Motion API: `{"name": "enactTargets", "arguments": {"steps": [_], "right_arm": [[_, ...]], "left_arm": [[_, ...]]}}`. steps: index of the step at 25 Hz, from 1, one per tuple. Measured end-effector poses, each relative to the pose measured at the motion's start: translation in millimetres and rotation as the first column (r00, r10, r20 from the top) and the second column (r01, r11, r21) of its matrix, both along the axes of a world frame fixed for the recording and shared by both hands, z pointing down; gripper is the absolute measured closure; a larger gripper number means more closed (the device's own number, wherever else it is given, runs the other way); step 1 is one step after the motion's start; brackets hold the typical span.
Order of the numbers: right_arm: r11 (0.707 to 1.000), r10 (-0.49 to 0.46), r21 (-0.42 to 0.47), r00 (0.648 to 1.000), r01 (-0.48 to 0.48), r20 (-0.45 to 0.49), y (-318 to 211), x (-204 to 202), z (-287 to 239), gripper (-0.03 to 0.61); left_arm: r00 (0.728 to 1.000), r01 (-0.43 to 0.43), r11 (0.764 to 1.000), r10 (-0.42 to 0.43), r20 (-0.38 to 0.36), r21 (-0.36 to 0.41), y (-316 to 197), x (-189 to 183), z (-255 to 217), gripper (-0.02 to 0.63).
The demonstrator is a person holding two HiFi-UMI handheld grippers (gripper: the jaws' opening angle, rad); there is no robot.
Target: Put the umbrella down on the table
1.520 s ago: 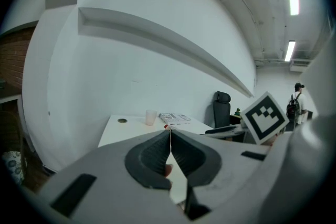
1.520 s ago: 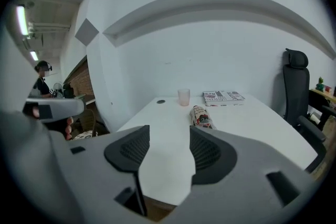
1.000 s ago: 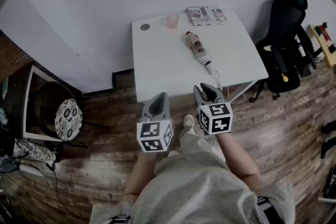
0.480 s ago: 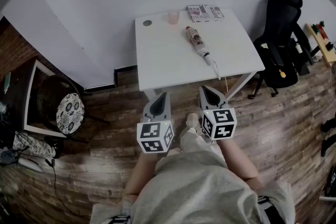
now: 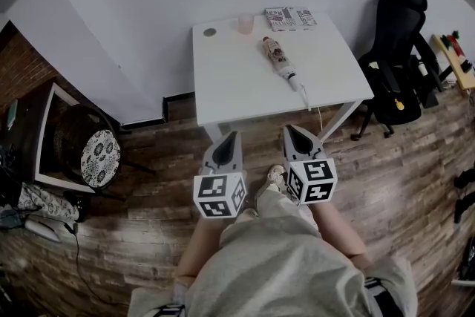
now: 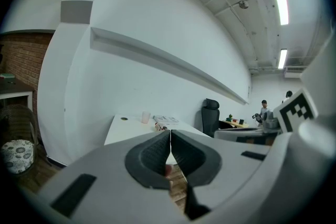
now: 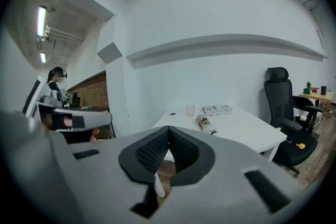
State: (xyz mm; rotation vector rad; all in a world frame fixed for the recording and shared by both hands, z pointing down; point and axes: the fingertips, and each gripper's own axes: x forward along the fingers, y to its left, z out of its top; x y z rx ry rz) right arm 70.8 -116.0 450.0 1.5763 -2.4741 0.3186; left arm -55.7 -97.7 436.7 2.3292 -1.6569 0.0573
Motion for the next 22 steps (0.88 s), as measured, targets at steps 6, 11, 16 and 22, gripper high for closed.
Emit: {"name": "enactTargets", "arguments": {"steps": [6,11,16,22], "right_arm": [[1.000,-0.007,-0.012,1.000,0.008,0.017,-4,4,3,0.577],[1.000,0.008,-0.011,1.000,-0.008,0.012,-9,11,2,0.577],[1.000,0.016,-0.013,1.000,-0.016,0.014,-12,13,3,0.578],[1.000,0.017,-0.014,1.000,-0.017,0.024,-15,13,3,0.577]], "left_arm": [[1.000,0.003,1.000,-0.003,0.008,0.000,-4,3,1,0.606],[1.000,-0.001,1.000,0.001,0.014,0.002,-9,6,0,0.606],[1.000,-0.005,1.000,0.005,0.016,-0.001,-12,9,1,0.606],[1.000,-0.011,1.000,0.011,0.017,-0.010,-13,12,3,0.606]]}}
